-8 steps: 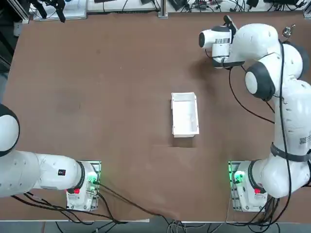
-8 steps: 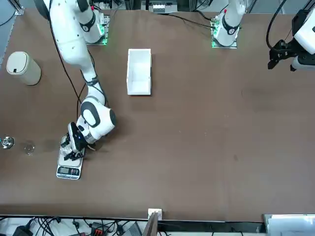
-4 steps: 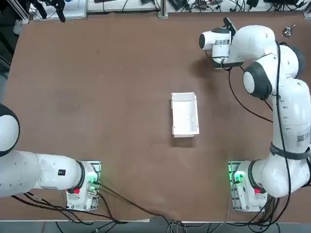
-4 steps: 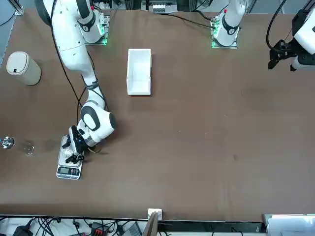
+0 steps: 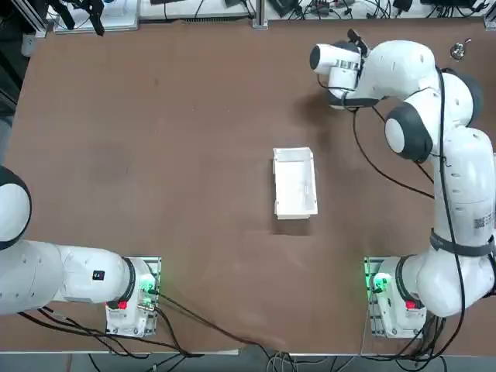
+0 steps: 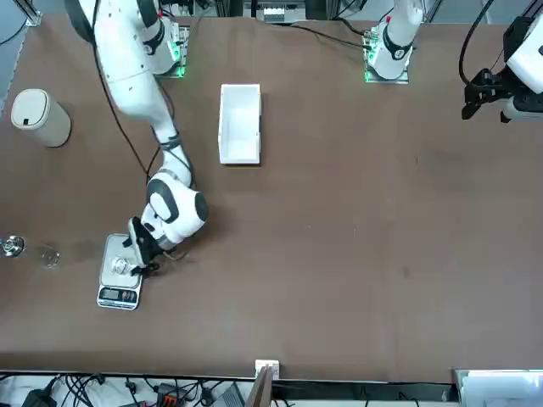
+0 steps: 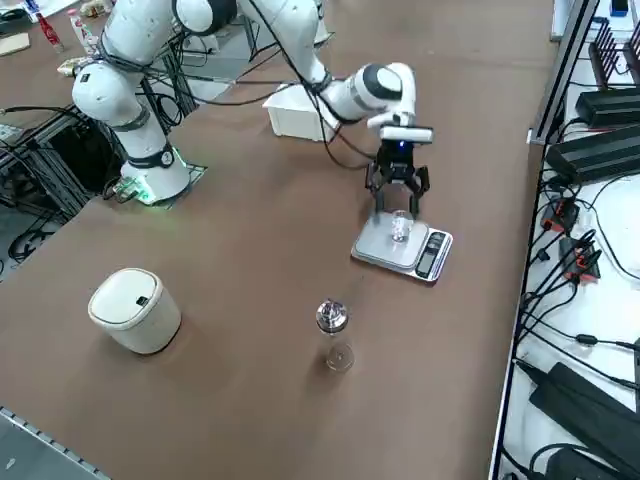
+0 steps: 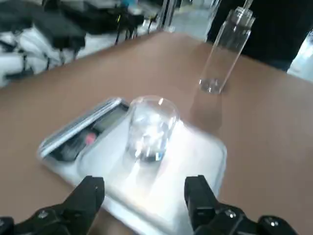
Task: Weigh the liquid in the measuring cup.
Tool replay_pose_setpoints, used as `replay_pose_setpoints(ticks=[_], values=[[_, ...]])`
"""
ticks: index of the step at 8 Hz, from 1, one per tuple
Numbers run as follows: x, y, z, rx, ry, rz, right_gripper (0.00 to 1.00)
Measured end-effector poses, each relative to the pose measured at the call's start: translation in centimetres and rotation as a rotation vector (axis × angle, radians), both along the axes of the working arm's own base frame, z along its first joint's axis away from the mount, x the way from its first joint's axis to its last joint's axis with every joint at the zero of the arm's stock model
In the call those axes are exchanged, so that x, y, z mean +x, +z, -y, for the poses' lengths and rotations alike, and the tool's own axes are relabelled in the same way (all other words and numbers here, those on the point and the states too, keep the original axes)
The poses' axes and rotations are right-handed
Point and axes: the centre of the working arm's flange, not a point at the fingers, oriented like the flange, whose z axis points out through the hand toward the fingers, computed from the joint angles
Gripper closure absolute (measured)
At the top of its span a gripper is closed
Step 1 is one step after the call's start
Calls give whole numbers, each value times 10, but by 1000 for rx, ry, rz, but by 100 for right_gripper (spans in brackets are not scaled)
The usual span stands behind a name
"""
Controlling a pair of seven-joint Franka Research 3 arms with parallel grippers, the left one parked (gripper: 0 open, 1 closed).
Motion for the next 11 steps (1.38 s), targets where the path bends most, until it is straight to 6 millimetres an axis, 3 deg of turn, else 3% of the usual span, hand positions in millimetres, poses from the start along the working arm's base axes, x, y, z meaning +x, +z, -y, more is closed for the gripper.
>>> replay_pose_setpoints(ticks=[2, 5, 8, 11], values=[[-7, 55, -41, 90, 50, -120, 0], [-13, 170, -51, 201, 179, -301, 0], [-25, 267, -15, 271, 361, -549, 0], [-38, 355, 72, 398, 551, -723, 0]])
